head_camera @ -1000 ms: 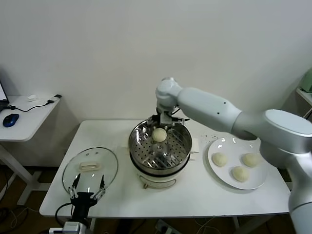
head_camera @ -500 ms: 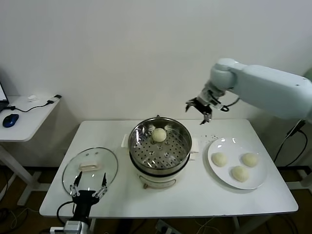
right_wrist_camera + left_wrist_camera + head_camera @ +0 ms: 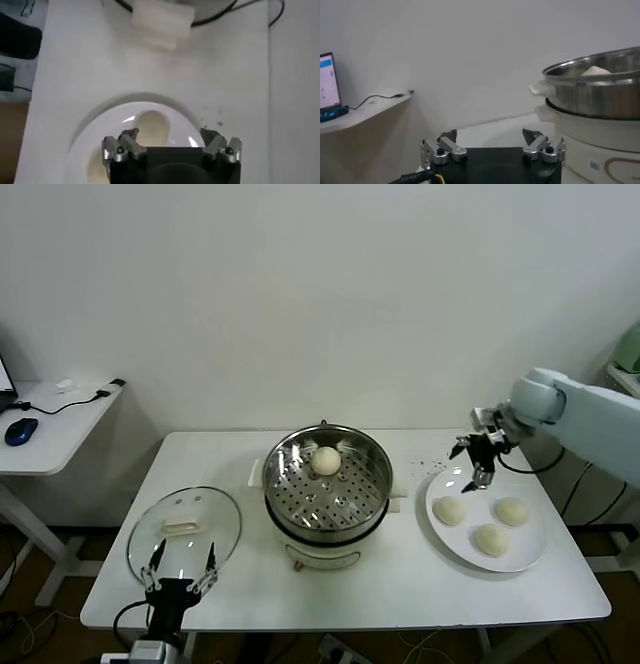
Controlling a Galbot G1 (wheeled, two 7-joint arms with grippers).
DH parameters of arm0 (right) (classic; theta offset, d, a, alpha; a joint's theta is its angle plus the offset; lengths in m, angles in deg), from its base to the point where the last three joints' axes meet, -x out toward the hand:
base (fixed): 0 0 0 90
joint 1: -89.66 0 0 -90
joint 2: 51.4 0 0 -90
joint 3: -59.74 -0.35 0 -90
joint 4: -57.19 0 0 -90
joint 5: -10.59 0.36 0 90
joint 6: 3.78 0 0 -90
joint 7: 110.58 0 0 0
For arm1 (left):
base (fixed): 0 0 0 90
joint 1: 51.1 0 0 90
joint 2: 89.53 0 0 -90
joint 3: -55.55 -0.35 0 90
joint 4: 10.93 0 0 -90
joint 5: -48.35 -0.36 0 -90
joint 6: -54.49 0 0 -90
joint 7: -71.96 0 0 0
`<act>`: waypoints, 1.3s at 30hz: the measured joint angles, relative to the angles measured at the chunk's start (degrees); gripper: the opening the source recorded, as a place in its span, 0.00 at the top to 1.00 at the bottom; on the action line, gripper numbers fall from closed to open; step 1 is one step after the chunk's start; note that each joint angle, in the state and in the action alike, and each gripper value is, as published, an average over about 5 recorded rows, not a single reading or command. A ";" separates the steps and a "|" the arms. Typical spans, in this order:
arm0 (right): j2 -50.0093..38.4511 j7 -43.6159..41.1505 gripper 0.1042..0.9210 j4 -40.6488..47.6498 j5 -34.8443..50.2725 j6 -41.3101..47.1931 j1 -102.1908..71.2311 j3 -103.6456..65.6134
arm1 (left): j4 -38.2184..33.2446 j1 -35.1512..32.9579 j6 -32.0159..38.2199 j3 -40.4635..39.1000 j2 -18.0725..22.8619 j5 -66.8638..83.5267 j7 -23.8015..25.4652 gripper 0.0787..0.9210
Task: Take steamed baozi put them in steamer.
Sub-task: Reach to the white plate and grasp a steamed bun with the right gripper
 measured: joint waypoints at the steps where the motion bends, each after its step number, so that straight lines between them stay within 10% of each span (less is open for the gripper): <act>1: 0.30 -0.09 0.12 0.86 -0.69 0.10 -1.33 -1.08 | 0.11 -0.01 0.00 0.02 0.00 -0.09 0.00 0.12; 23: 9.82 -1.21 0.12 14.84 -9.13 -0.08 -14.48 -12.92 | 1.52 0.13 0.40 0.09 0.28 -0.95 -0.03 0.12; 39: 10.90 -2.26 0.39 16.94 -9.18 0.17 -15.46 -14.48 | 1.42 -0.04 0.51 0.11 0.27 -1.03 -0.02 0.12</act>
